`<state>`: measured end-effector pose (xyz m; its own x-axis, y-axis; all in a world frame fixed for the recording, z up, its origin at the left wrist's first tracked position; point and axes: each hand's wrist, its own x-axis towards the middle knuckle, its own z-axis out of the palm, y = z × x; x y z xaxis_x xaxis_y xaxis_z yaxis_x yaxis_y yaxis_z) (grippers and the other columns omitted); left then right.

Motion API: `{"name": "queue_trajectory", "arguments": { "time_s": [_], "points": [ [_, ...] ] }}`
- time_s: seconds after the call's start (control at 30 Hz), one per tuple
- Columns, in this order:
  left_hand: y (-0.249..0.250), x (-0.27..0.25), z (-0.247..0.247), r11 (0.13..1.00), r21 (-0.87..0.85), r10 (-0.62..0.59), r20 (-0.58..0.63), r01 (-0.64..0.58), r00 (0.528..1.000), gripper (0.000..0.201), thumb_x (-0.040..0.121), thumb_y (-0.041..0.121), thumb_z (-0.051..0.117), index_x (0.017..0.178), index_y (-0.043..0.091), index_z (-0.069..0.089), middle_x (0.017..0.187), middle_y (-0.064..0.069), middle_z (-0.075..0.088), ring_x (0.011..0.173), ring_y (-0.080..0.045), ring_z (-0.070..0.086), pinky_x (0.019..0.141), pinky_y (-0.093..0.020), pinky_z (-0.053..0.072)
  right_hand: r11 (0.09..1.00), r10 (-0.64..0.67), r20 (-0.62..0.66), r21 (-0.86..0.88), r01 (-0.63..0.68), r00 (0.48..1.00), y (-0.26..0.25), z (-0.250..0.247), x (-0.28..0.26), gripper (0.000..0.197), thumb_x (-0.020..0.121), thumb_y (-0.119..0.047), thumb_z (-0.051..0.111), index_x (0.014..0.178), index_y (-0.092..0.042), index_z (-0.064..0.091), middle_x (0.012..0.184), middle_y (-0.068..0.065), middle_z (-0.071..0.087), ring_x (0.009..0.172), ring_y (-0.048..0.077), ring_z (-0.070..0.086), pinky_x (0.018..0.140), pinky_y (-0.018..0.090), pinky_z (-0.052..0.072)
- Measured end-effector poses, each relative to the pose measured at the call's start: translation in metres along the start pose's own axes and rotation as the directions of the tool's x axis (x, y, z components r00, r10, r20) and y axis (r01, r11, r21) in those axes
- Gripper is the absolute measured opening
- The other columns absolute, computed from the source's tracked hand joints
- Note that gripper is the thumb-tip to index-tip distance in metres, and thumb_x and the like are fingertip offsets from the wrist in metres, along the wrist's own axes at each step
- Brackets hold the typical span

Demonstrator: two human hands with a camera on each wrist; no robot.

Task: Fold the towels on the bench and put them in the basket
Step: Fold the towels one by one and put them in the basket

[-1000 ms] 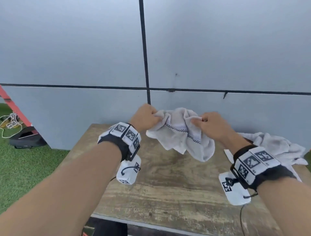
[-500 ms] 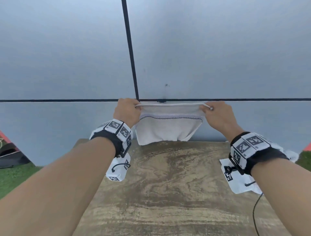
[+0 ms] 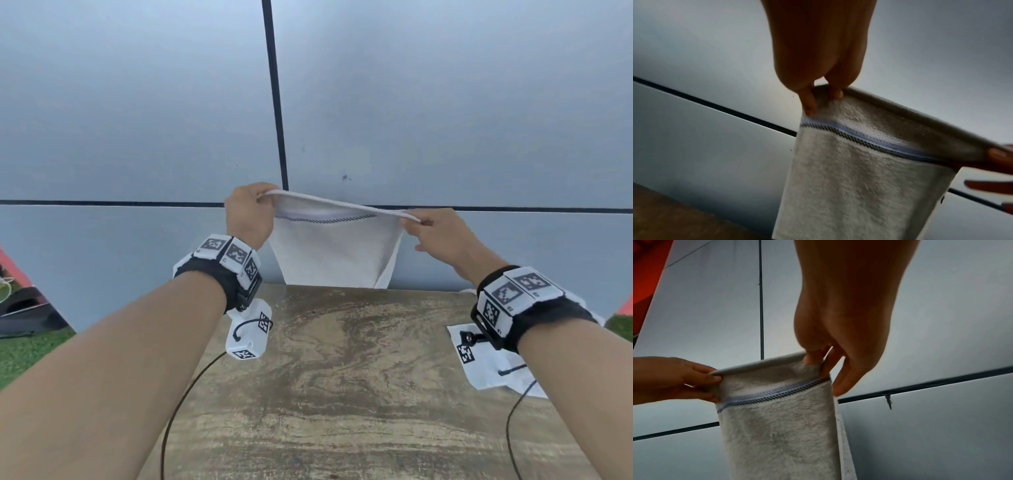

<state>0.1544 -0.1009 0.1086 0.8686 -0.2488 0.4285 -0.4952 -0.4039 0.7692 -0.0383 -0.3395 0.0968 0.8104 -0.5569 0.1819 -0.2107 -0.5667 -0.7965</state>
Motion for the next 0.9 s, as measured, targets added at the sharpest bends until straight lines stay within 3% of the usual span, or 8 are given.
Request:
{"name": "queue_trajectory", "arguments": {
  "time_s": [0.1, 0.17, 0.3, 0.43, 0.5, 0.63, 0.8, 0.9],
  "points": [
    [0.004, -0.004, -0.005, 0.991, 0.030, 0.135, -0.101, -0.133, 0.986, 0.028, 0.095, 0.005, 0.051, 0.103, 0.013, 0.077, 0.092, -0.007, 0.074, 0.081, -0.023, 0.065, 0.073, -0.032, 0.053, 1.000, 0.020, 0.086, -0.019, -0.019, 0.996, -0.006, 0.001, -0.006, 0.036, 0.101, -0.031, 0.057, 0.108, 0.003, 0.066, 0.088, 0.024, 0.059, 0.087, 0.038, 0.061, 0.093, 0.058, 0.054],
    [0.000, -0.010, -0.006, 0.977, 0.091, 0.201, -0.091, -0.193, 0.975, 0.025, 0.096, 0.005, 0.053, 0.098, 0.010, 0.077, 0.092, -0.009, 0.074, 0.085, -0.026, 0.066, 0.078, -0.037, 0.054, 0.999, 0.042, 0.078, 0.000, -0.042, 0.996, -0.007, 0.004, -0.006, 0.042, 0.101, -0.031, 0.056, 0.111, 0.010, 0.060, 0.099, 0.031, 0.062, 0.102, 0.041, 0.066, 0.094, 0.055, 0.055],
    [-0.014, -0.027, -0.005, 0.970, 0.154, 0.185, 0.040, -0.189, 0.982, 0.024, 0.097, 0.007, 0.055, 0.105, 0.009, 0.077, 0.108, -0.010, 0.072, 0.104, -0.025, 0.063, 0.093, -0.039, 0.051, 0.991, 0.136, 0.136, -0.020, -0.134, 0.981, -0.003, 0.010, -0.010, 0.034, 0.102, -0.029, 0.055, 0.111, 0.000, 0.071, 0.123, 0.024, 0.065, 0.115, 0.035, 0.063, 0.090, 0.041, 0.060],
    [-0.019, -0.043, -0.005, 0.970, 0.176, 0.145, 0.131, -0.167, 0.981, 0.022, 0.095, 0.002, 0.054, 0.094, 0.007, 0.075, 0.093, -0.013, 0.073, 0.085, -0.027, 0.064, 0.080, -0.039, 0.054, 0.989, 0.139, 0.038, -0.055, -0.136, 0.990, 0.008, 0.006, -0.018, 0.032, 0.102, -0.031, 0.054, 0.104, -0.005, 0.072, 0.112, 0.022, 0.070, 0.105, 0.039, 0.068, 0.087, 0.049, 0.058],
    [-0.022, -0.045, -0.007, 0.970, 0.207, 0.094, 0.169, -0.129, 0.981, 0.028, 0.091, -0.005, 0.052, 0.090, 0.011, 0.075, 0.088, -0.016, 0.071, 0.076, -0.029, 0.063, 0.071, -0.038, 0.055, 0.991, 0.093, -0.013, -0.093, -0.094, 0.996, 0.012, 0.002, -0.024, 0.030, 0.102, -0.030, 0.054, 0.098, -0.005, 0.071, 0.094, 0.021, 0.069, 0.093, 0.043, 0.066, 0.069, 0.037, 0.051],
    [-0.026, -0.054, -0.020, 0.941, 0.306, 0.064, 0.262, -0.146, 0.963, 0.041, 0.082, -0.016, 0.047, 0.098, 0.006, 0.077, 0.088, -0.019, 0.071, 0.077, -0.033, 0.064, 0.067, -0.033, 0.049, 0.991, 0.011, -0.087, -0.133, -0.022, 0.996, 0.012, -0.005, -0.049, 0.025, 0.102, -0.026, 0.054, 0.090, -0.014, 0.073, 0.071, 0.005, 0.057, 0.065, 0.021, 0.047, 0.059, 0.030, 0.035],
    [-0.033, -0.086, -0.051, 0.921, 0.367, -0.020, 0.371, -0.127, 0.928, 0.018, 0.092, 0.000, 0.060, 0.095, 0.005, 0.077, 0.079, -0.012, 0.067, 0.056, -0.015, 0.049, 0.048, -0.015, 0.035, 0.979, 0.013, 0.128, -0.204, 0.014, 0.992, 0.024, 0.002, -0.092, 0.035, 0.103, -0.031, 0.054, 0.093, 0.002, 0.064, 0.069, 0.006, 0.049, 0.061, 0.017, 0.039, 0.060, 0.031, 0.029],
    [-0.040, -0.118, -0.075, 0.916, 0.390, -0.107, 0.468, -0.096, 0.877, 0.020, 0.096, 0.022, 0.066, 0.088, 0.005, 0.074, 0.066, -0.006, 0.058, 0.053, -0.016, 0.048, 0.041, -0.011, 0.031, 0.971, 0.016, 0.242, -0.236, 0.042, 0.970, 0.033, 0.009, -0.128, 0.025, 0.101, -0.032, 0.057, 0.085, -0.016, 0.069, 0.068, -0.003, 0.060, 0.063, 0.016, 0.050, 0.059, 0.025, 0.033]
  ]
}}
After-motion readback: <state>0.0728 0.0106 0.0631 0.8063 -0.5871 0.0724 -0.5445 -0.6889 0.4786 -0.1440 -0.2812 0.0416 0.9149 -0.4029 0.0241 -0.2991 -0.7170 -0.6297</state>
